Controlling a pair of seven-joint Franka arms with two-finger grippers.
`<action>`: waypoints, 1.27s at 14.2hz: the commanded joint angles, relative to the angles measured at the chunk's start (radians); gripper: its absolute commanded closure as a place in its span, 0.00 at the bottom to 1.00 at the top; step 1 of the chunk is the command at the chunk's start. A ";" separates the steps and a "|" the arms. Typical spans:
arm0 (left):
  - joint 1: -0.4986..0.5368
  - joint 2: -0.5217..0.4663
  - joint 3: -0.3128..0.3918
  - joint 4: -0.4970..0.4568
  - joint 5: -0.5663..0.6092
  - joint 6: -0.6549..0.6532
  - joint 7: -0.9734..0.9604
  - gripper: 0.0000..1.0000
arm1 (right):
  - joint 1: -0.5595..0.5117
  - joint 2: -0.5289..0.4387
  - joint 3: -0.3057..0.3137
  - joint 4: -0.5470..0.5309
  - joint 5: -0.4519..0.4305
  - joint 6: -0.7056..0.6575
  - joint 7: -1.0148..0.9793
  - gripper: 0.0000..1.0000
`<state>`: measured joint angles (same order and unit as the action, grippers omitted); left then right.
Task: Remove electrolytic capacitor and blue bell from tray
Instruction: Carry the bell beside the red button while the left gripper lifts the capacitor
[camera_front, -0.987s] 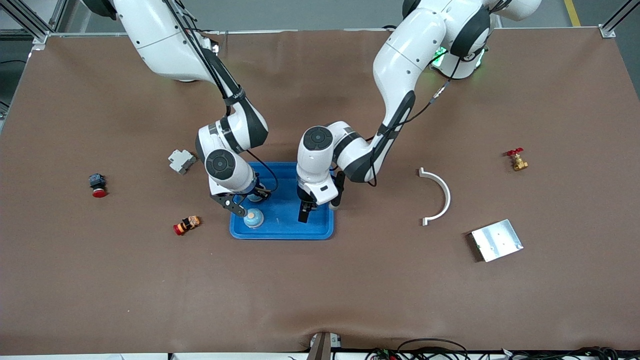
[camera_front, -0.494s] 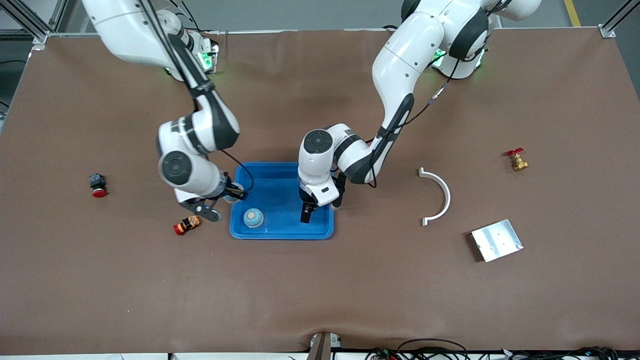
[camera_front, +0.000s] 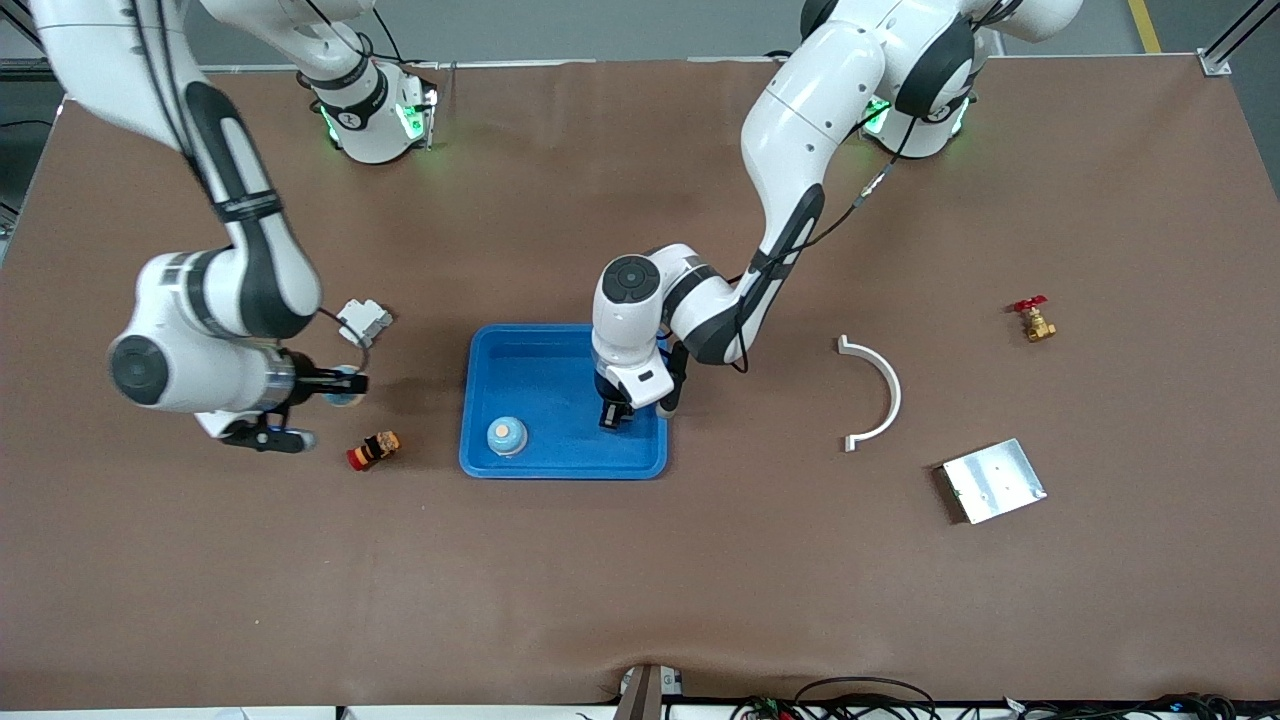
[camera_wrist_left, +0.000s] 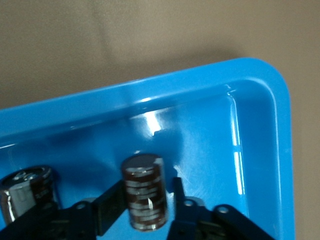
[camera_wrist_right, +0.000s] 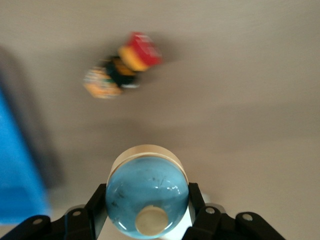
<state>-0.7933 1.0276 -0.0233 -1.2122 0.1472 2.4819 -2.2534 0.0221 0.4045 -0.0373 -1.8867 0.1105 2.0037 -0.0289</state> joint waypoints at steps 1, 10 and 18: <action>-0.009 0.002 0.016 0.010 0.032 -0.014 -0.005 1.00 | -0.120 -0.070 0.020 -0.092 -0.102 0.003 -0.171 0.88; 0.055 -0.139 0.000 0.007 0.055 -0.182 0.275 1.00 | -0.200 -0.082 -0.042 -0.299 -0.212 0.270 -0.321 0.79; 0.115 -0.227 -0.033 -0.125 0.035 -0.345 0.946 1.00 | -0.157 -0.072 -0.052 -0.185 -0.204 0.175 -0.312 0.00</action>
<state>-0.7270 0.8841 -0.0344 -1.2379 0.1910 2.1527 -1.4533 -0.1666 0.3581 -0.0831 -2.1279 -0.0821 2.2637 -0.3483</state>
